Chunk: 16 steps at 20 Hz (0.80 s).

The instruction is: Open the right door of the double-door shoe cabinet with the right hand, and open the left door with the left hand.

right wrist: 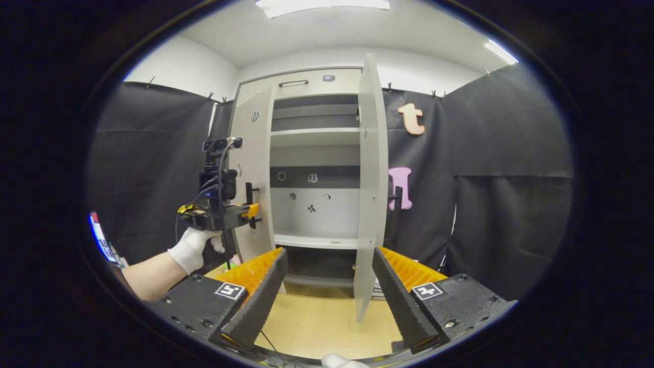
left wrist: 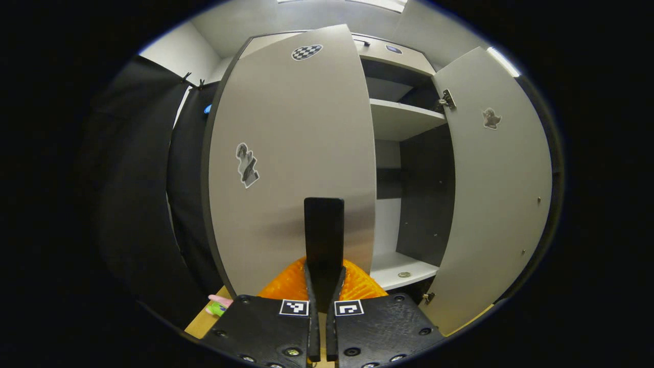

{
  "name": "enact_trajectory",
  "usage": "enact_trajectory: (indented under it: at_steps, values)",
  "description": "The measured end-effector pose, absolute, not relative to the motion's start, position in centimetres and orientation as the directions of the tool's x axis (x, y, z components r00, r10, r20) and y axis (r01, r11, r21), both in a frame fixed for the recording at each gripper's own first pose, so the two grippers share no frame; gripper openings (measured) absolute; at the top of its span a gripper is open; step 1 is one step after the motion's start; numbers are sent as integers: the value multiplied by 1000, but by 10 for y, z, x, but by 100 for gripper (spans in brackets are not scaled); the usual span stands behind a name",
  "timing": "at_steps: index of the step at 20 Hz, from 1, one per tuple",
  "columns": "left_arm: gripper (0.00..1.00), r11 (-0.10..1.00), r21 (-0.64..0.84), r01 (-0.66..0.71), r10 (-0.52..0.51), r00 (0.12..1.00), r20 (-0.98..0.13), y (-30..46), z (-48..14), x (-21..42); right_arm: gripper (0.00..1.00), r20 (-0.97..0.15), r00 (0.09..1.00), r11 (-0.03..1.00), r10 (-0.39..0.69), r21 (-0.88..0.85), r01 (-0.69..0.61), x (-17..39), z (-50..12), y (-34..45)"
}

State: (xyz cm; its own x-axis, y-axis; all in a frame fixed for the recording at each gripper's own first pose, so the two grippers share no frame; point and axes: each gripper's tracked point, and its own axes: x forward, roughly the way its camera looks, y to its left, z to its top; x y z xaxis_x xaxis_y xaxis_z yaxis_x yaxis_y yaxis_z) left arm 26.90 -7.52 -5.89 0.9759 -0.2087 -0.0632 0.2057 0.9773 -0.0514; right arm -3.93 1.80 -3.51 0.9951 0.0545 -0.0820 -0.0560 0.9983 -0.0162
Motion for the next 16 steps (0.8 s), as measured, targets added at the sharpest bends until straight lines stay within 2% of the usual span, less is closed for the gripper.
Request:
enact_trajectory:
  at_steps: [13, 14, 16]
  values:
    - [3, 991, -36, 129, -130, 991, -34, -24, -61, 233, 100, -87, 990, 994, 113, 11, -113, -44, -44, 56]
    - [0, 992, -39, 122, -124, 992, -32, -19, -60, 233, 100, -86, 989, 993, 120, 13, -120, -44, -45, 59]
    - [0, 993, -49, 108, -110, 994, -30, -8, -61, 226, 100, -85, 988, 991, 131, 13, -131, -43, -46, 67]
